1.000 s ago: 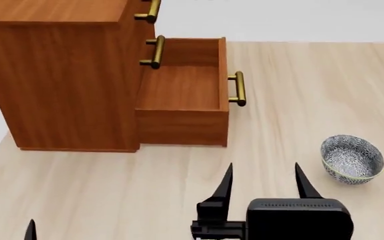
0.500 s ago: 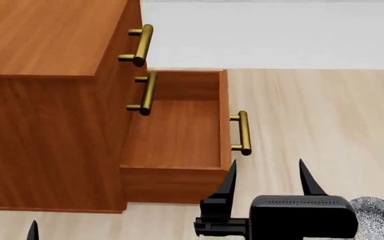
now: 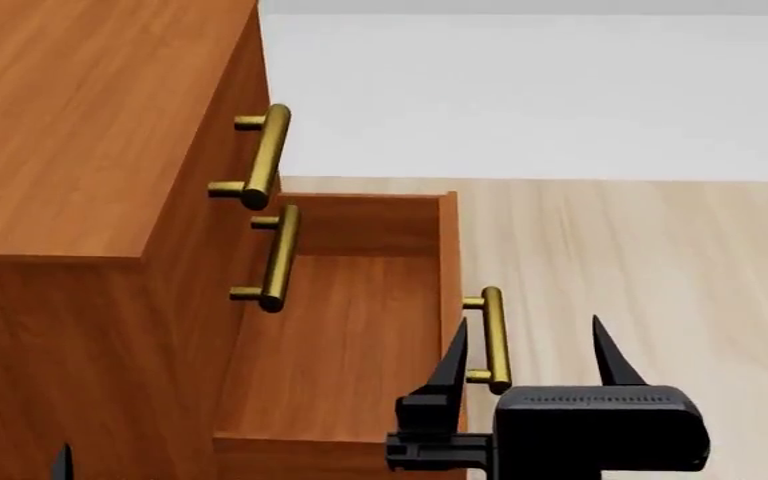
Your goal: Put the bowl in the bottom drawer of the cabinet.
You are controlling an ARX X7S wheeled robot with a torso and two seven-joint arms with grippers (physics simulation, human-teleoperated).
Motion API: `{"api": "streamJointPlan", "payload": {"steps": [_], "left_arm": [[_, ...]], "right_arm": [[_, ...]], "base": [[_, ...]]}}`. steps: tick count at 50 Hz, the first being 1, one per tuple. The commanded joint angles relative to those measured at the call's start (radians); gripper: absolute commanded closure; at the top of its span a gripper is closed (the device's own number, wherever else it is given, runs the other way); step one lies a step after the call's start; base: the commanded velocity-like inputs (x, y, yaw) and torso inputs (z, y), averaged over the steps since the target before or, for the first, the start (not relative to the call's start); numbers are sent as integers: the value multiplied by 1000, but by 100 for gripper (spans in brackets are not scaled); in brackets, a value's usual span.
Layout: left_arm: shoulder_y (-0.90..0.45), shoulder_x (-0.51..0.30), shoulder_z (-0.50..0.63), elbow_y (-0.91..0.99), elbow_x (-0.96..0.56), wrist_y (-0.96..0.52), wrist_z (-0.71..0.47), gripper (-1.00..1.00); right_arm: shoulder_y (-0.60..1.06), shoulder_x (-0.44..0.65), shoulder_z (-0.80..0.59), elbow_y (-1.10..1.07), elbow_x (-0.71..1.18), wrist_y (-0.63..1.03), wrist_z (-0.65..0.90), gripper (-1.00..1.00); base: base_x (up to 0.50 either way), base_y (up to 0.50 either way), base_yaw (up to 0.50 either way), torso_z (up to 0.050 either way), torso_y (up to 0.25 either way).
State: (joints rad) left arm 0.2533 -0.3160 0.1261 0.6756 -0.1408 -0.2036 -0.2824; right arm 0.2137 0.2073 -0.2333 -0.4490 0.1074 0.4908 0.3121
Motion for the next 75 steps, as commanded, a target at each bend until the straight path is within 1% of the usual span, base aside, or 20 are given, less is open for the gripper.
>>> {"api": "streamJointPlan", "payload": {"steps": [1,6,9,13,19,20,21,22,23,24,26,34,37,39,42,47,56,62,75], "left_arm": [[7,-5,4,-5,-1,8,-6,-100],[37,-15,3,13,0,12,-8,-100],[50,-22,-7,24,-29,0,-1,-100],[79,-30,-17,54,-13,12,-15,-100],[83,-29,-26,47,-26,21,-17,-100],[84,-27,-27,45,-10,30,-26,-100],[83,-29,-26,46,-23,23,-20,-100],[80,-33,-29,46,-70,6,-1,-100],[79,-34,-29,45,-74,3,1,-100],[80,-30,-24,41,-25,21,-20,-100],[79,-33,-25,41,-44,19,-12,-100],[76,-35,-22,30,-39,29,-13,-100],[72,-36,-22,33,-36,13,-21,-100],[84,-33,-30,33,-35,56,-21,-100],[81,-35,-37,32,-58,50,-17,-100],[73,-35,-28,26,-47,47,-21,-100],[55,-34,-26,9,-49,41,-25,-100],[42,-33,-27,-5,-51,44,-28,-100],[32,-36,-29,-13,-50,41,-36,-100]], "right_arm": [[1,4,-4,4,7,-2,4,-100],[1,6,-5,4,9,-2,6,-100],[2,6,-5,3,12,0,7,-100],[6,6,-6,14,14,-6,8,-100],[9,8,-14,14,13,-4,10,-100],[11,8,-14,18,14,-6,10,-100],[13,7,-14,21,17,-4,10,-100],[13,7,-14,24,17,-7,10,-100],[13,8,-14,26,18,-9,9,-100],[13,8,-14,28,18,-10,10,-100],[17,7,-15,36,19,-12,10,-100],[20,8,-31,52,11,-23,14,-100],[21,10,-34,48,10,-13,16,-100],[16,12,-35,40,19,-13,10,-100],[11,14,-35,23,29,-6,6,-100],[8,24,-38,7,21,1,14,-100],[-14,58,-33,-78,44,82,5,-100],[-16,97,-14,-157,72,181,-7,-100],[-45,153,135,-321,207,376,-33,-100]], "base": [[500,0,0,0,0],[500,0,0,0,0],[500,0,0,0,0],[500,0,0,0,0],[500,0,0,0,0],[500,0,0,0,0],[500,0,0,0,0],[500,0,0,0,0],[500,0,0,0,0],[500,0,0,0,0],[500,0,0,0,0],[500,0,0,0,0],[484,0,0,0,0],[232,0,0,0,0],[0,0,0,0,0],[0,0,0,0,0],[0,0,0,0,0],[0,0,0,0,0],[0,0,0,0,0]]}}
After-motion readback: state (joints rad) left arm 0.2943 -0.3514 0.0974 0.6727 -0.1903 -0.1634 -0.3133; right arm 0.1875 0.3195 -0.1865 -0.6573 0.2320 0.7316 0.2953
